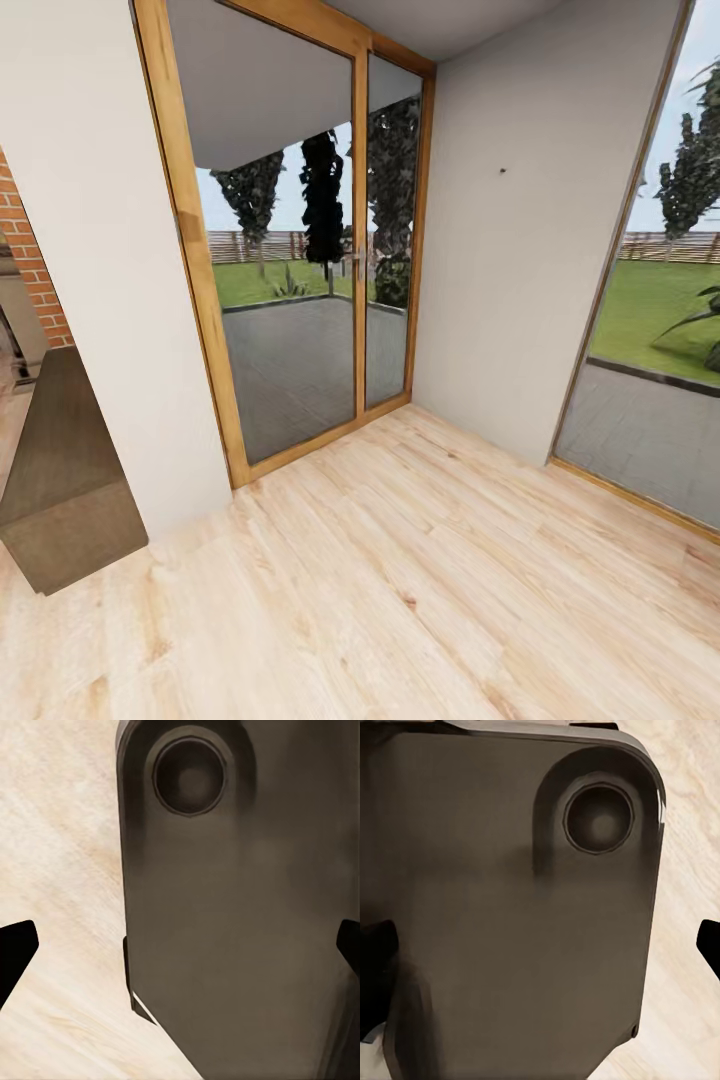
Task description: In the kitchen, take the Vidalia onion out of the sink, dice it on the chopping board with the paring knife, put the diced onion into the bowl on the countertop, then place both the paring knife and the chopping board into the sink.
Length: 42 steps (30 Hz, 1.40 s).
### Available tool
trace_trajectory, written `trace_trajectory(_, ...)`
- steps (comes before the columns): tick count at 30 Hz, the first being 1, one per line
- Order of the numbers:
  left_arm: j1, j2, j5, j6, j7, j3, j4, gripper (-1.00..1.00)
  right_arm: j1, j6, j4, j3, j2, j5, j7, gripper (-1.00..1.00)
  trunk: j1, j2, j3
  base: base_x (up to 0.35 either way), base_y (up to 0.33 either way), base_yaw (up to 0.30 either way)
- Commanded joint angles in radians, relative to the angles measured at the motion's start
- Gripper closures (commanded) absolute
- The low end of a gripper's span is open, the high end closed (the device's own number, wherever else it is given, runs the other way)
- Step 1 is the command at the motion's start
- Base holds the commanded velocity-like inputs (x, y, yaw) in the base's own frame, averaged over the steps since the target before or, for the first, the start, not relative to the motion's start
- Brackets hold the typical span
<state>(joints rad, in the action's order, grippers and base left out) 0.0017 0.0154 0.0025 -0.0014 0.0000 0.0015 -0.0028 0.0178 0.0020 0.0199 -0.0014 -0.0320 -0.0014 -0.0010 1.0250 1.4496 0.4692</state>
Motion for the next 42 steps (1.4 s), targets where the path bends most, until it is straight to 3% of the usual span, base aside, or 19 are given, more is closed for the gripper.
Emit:
trace_trajectory(1,0.000,0.000,0.000,0.000,0.000,0.001,0.000,-1.00,0.000,0.000,0.001,0.000,0.000,0.000,0.000,-1.00,0.000,0.000,0.001,0.000,0.000,0.000)
trace_trajectory(21,0.000,-0.006,0.001,-0.086,-0.001,0.001,-0.054,-1.00,0.000,-0.088,0.013,0.003,-0.004,0.000,0.004,-1.00,0.000,0.000,0.001,0.000,0.000,0.000)
trace_trajectory(22,0.000,-0.002,0.000,-0.170,-0.001,0.001,-0.067,-1.00,0.001,-0.140,0.013,0.003,-0.003,0.001,0.004,-1.00,0.000,0.000,0.001,0.000,0.000,0.000)
trace_trajectory(25,0.000,0.011,-0.001,-0.172,0.000,0.001,-0.109,-1.00,0.001,-0.158,0.025,0.002,-0.001,0.003,0.002,-1.00,0.000,0.000,0.001,0.000,0.000,0.000)
trace_trajectory(32,0.000,0.021,0.000,-0.174,0.000,0.002,-0.297,-1.00,0.001,-0.314,0.174,0.001,0.000,0.004,0.000,-1.00,0.000,0.000,0.001,0.000,0.000,0.000)
trace_trajectory(37,-0.001,0.022,0.000,-0.175,-0.001,0.002,-0.400,-1.00,0.001,-0.331,0.309,0.001,0.001,0.004,-0.001,-1.00,0.000,0.000,0.001,0.000,0.000,0.000)
trace_trajectory(38,-0.002,0.021,0.000,-0.175,0.000,0.002,-0.432,-1.00,0.001,-0.332,0.380,0.002,0.004,0.005,0.001,-1.00,0.000,0.000,0.001,0.000,0.000,0.000)
trace_trajectory(42,-0.003,0.022,0.004,-0.174,0.000,0.004,-0.444,-1.00,0.001,-0.337,0.455,0.003,0.008,0.006,0.005,-1.00,0.000,0.000,0.001,0.000,0.000,0.000)
